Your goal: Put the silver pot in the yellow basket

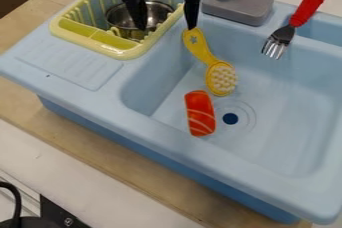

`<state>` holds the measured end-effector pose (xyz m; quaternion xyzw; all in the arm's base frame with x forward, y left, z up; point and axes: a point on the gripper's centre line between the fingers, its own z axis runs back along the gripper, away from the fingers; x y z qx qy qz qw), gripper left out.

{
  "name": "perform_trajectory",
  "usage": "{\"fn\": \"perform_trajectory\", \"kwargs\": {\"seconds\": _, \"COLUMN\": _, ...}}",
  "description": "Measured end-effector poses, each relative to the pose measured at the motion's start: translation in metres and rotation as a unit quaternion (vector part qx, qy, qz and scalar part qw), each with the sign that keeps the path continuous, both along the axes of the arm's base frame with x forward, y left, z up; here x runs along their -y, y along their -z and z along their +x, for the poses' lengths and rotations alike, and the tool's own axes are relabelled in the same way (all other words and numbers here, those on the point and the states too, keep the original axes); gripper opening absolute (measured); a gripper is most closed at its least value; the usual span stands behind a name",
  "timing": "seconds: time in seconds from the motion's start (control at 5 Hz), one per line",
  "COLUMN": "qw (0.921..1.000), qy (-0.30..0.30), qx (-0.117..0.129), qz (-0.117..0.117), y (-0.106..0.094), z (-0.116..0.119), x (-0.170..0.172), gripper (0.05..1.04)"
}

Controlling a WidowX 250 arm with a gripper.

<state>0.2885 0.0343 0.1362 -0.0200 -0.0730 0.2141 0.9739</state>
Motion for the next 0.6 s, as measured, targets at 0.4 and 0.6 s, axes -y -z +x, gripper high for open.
{"fn": "perform_trajectory", "kwargs": {"seconds": 0.4, "qw": 0.9992, "qy": 0.025, "qx": -0.029, "qz": 0.008, "y": -0.010, "z": -0.044, "x": 0.013, "gripper": 0.993}}
{"fn": "perform_trajectory", "kwargs": {"seconds": 0.6, "qw": 0.9979, "qy": 0.048, "qx": -0.035, "qz": 0.025, "y": -0.012, "z": -0.057, "x": 0.016, "gripper": 0.993}}
